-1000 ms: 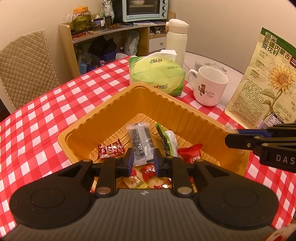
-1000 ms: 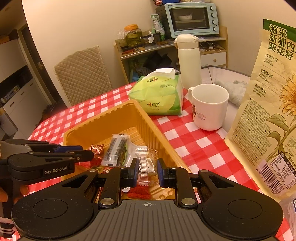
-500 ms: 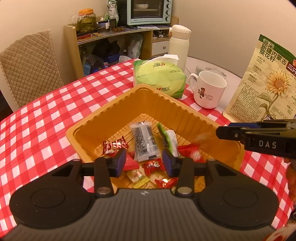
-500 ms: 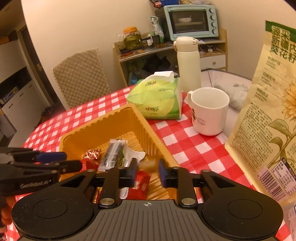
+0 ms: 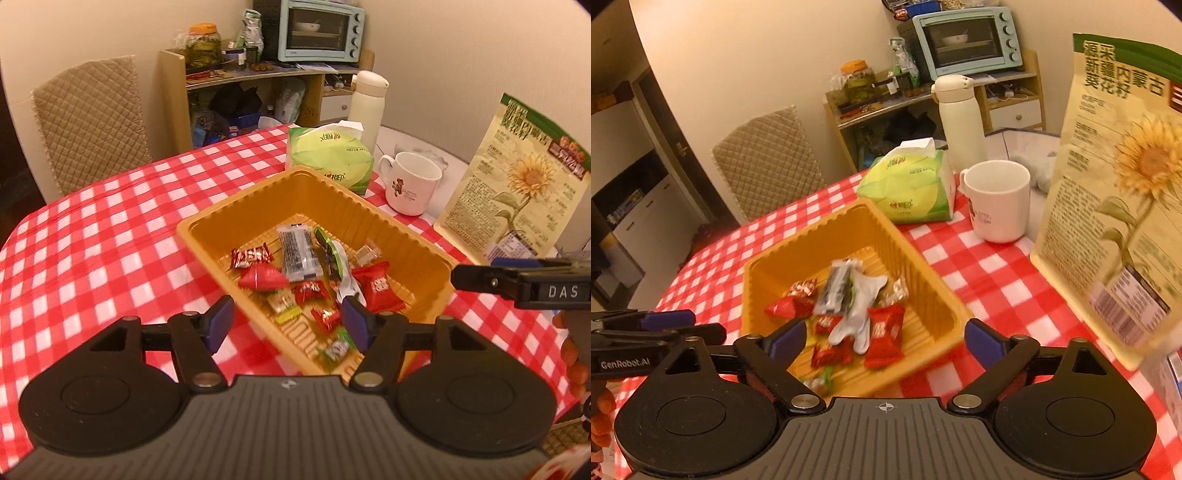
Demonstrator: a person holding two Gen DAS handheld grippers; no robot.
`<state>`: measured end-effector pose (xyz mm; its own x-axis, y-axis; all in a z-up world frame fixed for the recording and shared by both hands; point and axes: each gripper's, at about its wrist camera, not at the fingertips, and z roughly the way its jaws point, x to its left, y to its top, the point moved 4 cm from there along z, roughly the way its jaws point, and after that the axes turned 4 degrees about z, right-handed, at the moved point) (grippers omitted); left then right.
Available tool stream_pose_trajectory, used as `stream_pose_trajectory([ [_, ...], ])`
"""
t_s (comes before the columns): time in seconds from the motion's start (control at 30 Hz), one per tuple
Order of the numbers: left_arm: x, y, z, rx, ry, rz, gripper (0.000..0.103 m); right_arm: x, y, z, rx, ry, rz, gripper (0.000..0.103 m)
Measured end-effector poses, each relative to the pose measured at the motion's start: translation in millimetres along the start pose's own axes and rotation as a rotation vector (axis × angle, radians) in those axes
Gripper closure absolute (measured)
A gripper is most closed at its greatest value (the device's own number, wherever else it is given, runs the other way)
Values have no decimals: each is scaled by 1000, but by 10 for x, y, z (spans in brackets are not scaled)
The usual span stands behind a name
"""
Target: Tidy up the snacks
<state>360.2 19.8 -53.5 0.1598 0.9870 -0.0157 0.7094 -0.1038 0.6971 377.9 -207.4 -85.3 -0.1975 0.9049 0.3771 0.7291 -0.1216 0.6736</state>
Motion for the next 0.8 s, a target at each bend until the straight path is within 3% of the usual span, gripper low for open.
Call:
stream_pose_trajectory([
  [0.17, -62, -185, -368, -8, 20, -33, 35, 88, -150, -284, 23, 14, -31, 6],
  [0.8, -450, -1157, -1423, 20, 105, -183, 35, 489, -1000, -1091, 146, 88, -225, 5],
])
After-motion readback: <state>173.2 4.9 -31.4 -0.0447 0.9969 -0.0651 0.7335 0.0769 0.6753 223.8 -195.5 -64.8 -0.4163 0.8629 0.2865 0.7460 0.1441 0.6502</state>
